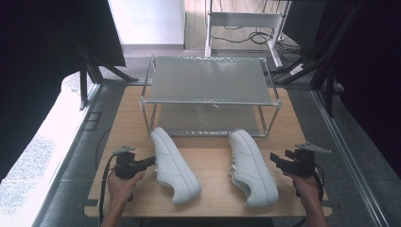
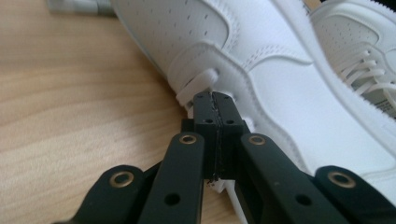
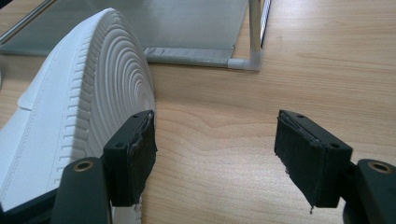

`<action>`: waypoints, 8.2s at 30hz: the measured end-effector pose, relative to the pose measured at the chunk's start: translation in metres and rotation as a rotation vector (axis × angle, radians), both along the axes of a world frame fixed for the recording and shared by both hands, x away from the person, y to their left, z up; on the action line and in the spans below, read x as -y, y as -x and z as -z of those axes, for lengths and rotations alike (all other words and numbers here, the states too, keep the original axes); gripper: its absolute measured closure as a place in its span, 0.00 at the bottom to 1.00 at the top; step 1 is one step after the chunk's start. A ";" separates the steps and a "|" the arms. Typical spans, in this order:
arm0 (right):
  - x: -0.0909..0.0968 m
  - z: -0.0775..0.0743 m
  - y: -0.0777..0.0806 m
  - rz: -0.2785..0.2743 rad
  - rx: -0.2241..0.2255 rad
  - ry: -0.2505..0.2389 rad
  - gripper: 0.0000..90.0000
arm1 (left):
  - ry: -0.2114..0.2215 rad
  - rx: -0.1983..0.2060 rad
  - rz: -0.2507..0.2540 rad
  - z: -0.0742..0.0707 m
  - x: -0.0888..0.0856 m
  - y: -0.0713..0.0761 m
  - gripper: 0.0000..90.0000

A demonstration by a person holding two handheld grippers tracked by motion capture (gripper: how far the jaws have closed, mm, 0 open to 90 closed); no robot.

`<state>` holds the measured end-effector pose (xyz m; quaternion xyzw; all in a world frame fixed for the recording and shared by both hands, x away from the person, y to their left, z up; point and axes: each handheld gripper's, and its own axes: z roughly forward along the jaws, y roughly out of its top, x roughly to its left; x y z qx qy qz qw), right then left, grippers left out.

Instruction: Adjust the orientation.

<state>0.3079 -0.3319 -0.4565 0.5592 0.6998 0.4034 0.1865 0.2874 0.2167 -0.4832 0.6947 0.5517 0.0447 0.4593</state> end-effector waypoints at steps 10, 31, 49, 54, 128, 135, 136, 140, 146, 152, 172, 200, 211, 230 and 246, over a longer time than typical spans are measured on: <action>0.004 -0.001 0.002 0.014 0.002 -0.011 0.33 | -0.006 0.033 0.009 -0.007 0.012 -0.007 1.00; 0.015 0.002 0.003 0.055 -0.006 -0.032 0.33 | -0.127 0.006 0.197 -0.032 0.125 -0.092 1.00; 0.021 -0.002 0.007 0.081 0.009 -0.048 0.33 | -0.092 0.118 0.328 -0.066 0.153 -0.034 1.00; 0.020 -0.001 0.007 0.072 0.002 -0.046 0.33 | -0.151 0.021 0.395 -0.036 0.177 -0.031 1.00; 0.018 -0.001 0.010 0.094 0.035 -0.071 0.39 | -0.102 0.082 0.350 -0.051 0.086 0.017 0.92; 0.011 -0.010 0.015 0.060 0.095 -0.056 0.43 | -0.025 0.218 0.237 -0.072 0.082 0.012 0.67; 0.010 -0.011 0.016 0.048 0.099 -0.055 0.44 | -0.035 0.201 0.219 -0.072 0.079 0.009 0.64; 0.004 -0.016 0.017 0.000 0.116 -0.048 0.55 | -0.044 0.190 0.172 -0.067 0.063 0.006 0.55; -0.014 -0.025 0.020 -0.094 0.149 -0.011 0.73 | -0.016 0.202 0.116 -0.063 0.040 0.011 0.48; -0.037 -0.034 0.024 -0.200 0.171 0.029 0.87 | -0.030 0.188 0.094 -0.059 0.034 0.010 0.45; -0.128 -0.016 0.034 -0.476 0.090 0.274 1.00 | -0.021 0.141 0.130 -0.048 0.041 0.007 0.44; -0.077 -0.029 0.024 -0.286 0.112 0.268 1.00 | -0.029 0.105 0.131 -0.044 0.039 0.006 0.45; -0.018 -0.016 0.006 -0.235 0.069 0.193 1.00 | -0.031 0.096 0.138 -0.042 0.041 0.006 0.45; -0.063 -0.016 0.073 -0.318 0.091 0.264 1.00 | -0.026 0.091 0.146 -0.043 0.041 0.008 0.45; -0.024 -0.006 0.085 -0.265 0.070 0.262 1.00 | -0.015 0.088 0.132 -0.045 0.036 0.009 0.45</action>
